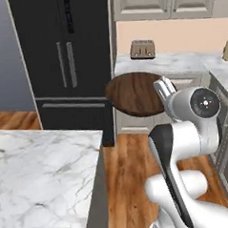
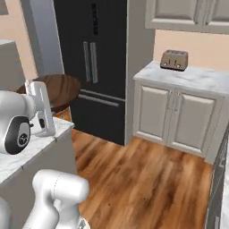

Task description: Clear the mugs and bowl far away from the sink.

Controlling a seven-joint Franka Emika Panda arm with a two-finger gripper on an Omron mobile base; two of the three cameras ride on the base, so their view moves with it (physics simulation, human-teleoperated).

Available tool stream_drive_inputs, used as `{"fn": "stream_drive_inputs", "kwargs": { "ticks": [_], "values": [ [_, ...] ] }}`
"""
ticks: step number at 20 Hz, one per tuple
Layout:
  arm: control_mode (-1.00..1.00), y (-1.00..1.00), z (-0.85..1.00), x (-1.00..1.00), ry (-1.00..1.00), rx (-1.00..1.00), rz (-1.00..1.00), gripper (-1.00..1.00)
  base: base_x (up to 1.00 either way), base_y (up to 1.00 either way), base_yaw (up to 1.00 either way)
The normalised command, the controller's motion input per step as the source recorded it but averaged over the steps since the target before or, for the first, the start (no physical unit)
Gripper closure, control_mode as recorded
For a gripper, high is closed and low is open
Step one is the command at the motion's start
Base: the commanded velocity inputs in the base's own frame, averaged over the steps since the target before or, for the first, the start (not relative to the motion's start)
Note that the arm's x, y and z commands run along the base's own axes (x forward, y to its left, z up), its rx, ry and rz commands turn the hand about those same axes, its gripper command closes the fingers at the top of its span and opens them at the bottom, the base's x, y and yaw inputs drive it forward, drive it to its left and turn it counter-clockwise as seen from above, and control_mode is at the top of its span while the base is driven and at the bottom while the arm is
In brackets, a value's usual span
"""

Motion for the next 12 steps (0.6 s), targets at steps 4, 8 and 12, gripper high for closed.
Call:
{"fn": "stream_drive_inputs", "kwargs": {
  "ticks": [4, 8, 12],
  "values": [
    [1.00, 0.00, 0.00, 0.00, 0.00, 0.00, 0.00, 1.00, -0.05, 0.00, 1.00],
    [1.00, 0.00, 0.00, 0.00, 0.00, 0.00, 0.00, 1.00, -0.04, 0.00, 1.00],
    [1.00, 0.00, 0.00, 0.00, 0.00, 0.00, 0.00, 1.00, 0.00, 0.00, 0.99]
  ]
}}
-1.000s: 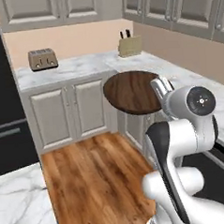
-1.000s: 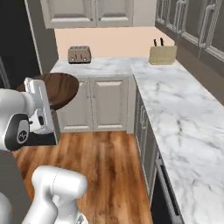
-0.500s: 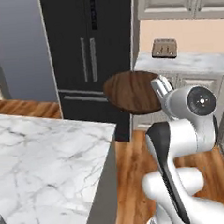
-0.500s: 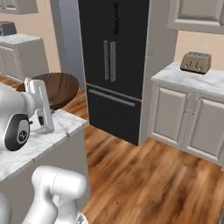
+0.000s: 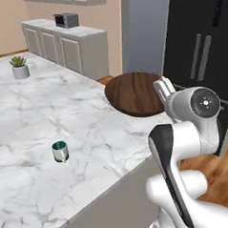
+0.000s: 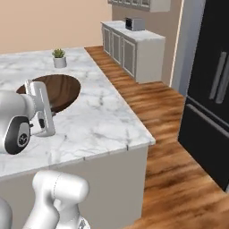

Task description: Clear the mugs and bowl far away from the sink.

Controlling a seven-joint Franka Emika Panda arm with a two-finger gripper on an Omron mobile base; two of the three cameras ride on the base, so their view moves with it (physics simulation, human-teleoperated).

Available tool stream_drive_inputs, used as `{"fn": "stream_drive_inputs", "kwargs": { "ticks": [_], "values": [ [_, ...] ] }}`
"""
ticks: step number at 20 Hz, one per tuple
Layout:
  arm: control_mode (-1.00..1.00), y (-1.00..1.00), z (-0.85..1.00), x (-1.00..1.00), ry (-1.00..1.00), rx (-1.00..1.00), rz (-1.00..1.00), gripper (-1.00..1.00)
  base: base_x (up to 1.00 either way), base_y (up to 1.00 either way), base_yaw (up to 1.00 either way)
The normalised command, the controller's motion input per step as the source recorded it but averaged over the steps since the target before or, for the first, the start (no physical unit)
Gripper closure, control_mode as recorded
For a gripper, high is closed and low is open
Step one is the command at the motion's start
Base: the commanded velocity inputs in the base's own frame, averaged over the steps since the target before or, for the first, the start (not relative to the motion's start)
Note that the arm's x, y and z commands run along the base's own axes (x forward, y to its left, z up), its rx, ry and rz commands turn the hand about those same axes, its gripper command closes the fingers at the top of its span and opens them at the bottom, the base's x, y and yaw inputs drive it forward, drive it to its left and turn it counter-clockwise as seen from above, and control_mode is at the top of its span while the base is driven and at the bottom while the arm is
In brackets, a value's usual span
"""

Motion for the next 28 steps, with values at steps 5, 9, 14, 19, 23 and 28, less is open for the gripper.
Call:
{"fn": "stream_drive_inputs", "kwargs": {
  "ticks": [5, 9, 14, 19, 23, 28],
  "values": [
    [1.00, 0.00, 0.00, 0.00, 0.00, 0.00, 0.00, 1.00, 0.06, -0.69, 0.58],
    [1.00, 0.00, 0.00, 0.00, 0.00, 0.00, 0.00, 1.00, 0.05, -1.00, 0.10],
    [1.00, 0.00, 0.00, 0.00, 0.00, 0.00, 0.00, 1.00, 0.36, -0.29, 0.26],
    [1.00, 0.00, 0.00, 0.00, 0.00, 0.00, 0.00, 1.00, 0.29, 0.03, 0.61],
    [1.00, 0.00, 0.00, 0.00, 0.00, 0.00, 0.00, 1.00, 0.71, -0.04, 0.57],
    [1.00, 0.00, 0.00, 0.00, 0.00, 0.00, 0.00, 1.00, 1.00, -0.15, 0.24]
  ]
}}
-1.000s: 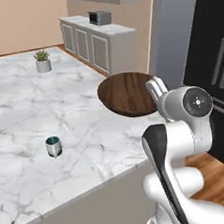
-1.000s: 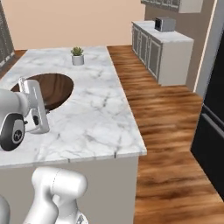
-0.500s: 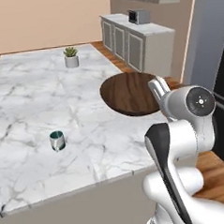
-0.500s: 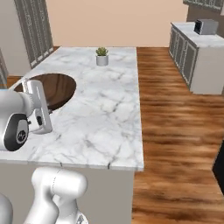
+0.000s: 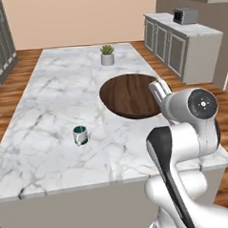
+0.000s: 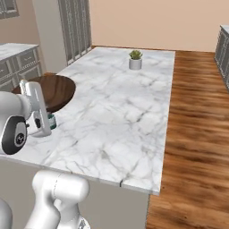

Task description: Clear the mugs and bowl far away from the sink.

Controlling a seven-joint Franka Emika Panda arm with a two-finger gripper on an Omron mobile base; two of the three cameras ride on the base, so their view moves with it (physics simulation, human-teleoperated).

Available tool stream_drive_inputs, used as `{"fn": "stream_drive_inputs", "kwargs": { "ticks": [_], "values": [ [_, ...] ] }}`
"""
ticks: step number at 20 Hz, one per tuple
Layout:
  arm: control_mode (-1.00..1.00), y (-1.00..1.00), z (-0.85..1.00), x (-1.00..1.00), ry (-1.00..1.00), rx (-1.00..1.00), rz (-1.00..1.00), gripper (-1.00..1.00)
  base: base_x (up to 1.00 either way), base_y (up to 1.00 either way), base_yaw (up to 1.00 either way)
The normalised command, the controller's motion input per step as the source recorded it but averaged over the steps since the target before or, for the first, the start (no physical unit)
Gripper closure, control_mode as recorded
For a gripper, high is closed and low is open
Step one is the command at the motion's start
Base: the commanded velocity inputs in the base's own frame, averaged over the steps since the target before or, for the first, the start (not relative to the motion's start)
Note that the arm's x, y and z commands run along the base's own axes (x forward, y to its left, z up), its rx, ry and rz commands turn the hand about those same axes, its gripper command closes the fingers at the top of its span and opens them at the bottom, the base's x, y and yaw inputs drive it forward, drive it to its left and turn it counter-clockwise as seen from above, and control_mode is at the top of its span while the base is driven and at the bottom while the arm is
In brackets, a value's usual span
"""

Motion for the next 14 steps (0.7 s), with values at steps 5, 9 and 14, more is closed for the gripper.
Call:
{"fn": "stream_drive_inputs", "kwargs": {
  "ticks": [5, 9, 14],
  "values": [
    [1.00, 0.00, 0.00, 0.00, 0.00, 0.00, 0.00, 1.00, 1.00, -0.02, 0.00],
    [1.00, 0.00, 0.00, 0.00, 0.00, 0.00, 0.00, 1.00, 1.00, -0.03, -0.14],
    [-1.00, -0.59, -0.15, 0.74, 0.36, 0.07, -0.01, 1.00, 0.00, 0.00, 0.00]
  ]
}}
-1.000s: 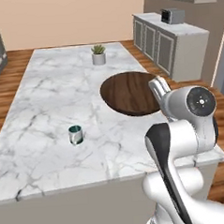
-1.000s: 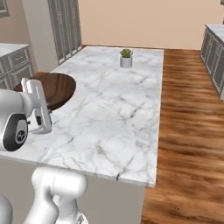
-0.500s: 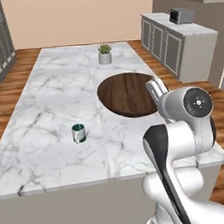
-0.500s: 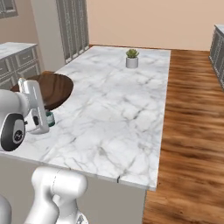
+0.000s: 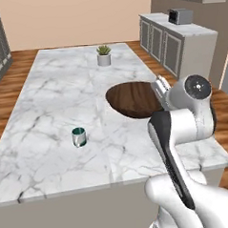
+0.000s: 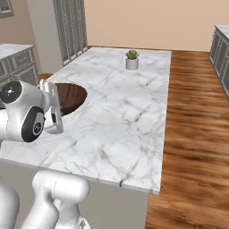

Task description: Clear the mugs and bowl far away from the sink.

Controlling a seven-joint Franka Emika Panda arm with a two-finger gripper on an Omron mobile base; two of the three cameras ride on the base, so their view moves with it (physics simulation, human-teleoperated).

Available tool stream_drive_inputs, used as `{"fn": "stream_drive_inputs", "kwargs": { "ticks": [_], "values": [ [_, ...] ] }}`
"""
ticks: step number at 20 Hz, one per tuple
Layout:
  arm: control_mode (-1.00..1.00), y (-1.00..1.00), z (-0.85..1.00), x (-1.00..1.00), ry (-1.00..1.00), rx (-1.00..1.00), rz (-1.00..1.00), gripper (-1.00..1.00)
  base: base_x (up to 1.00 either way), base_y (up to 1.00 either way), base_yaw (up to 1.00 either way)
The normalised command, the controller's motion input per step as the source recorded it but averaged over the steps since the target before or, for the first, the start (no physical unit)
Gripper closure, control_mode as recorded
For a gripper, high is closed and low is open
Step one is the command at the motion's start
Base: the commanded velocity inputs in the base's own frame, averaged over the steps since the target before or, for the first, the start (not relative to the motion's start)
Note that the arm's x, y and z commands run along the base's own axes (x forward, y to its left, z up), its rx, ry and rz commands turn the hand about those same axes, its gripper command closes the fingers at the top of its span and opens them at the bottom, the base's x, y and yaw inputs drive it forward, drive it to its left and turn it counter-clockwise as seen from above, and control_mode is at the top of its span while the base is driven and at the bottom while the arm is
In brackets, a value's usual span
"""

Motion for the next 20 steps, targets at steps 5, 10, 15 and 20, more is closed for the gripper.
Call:
{"fn": "stream_drive_inputs", "kwargs": {
  "ticks": [5, 10, 15, 20],
  "values": [
    [-1.00, -0.66, -0.26, 0.64, 0.31, 0.08, 0.03, 1.00, 0.00, 0.00, 0.00],
    [-1.00, -0.38, -0.52, 0.82, 0.21, 0.01, 0.10, 1.00, 0.00, 0.00, 0.00],
    [-1.00, -0.17, -0.58, 0.86, 0.15, 0.00, 0.05, 1.00, 0.00, 0.00, 0.00],
    [-1.00, 0.00, -0.48, 0.75, -0.01, -0.01, 0.00, 1.00, 0.00, 0.00, 0.00]
  ]
}}
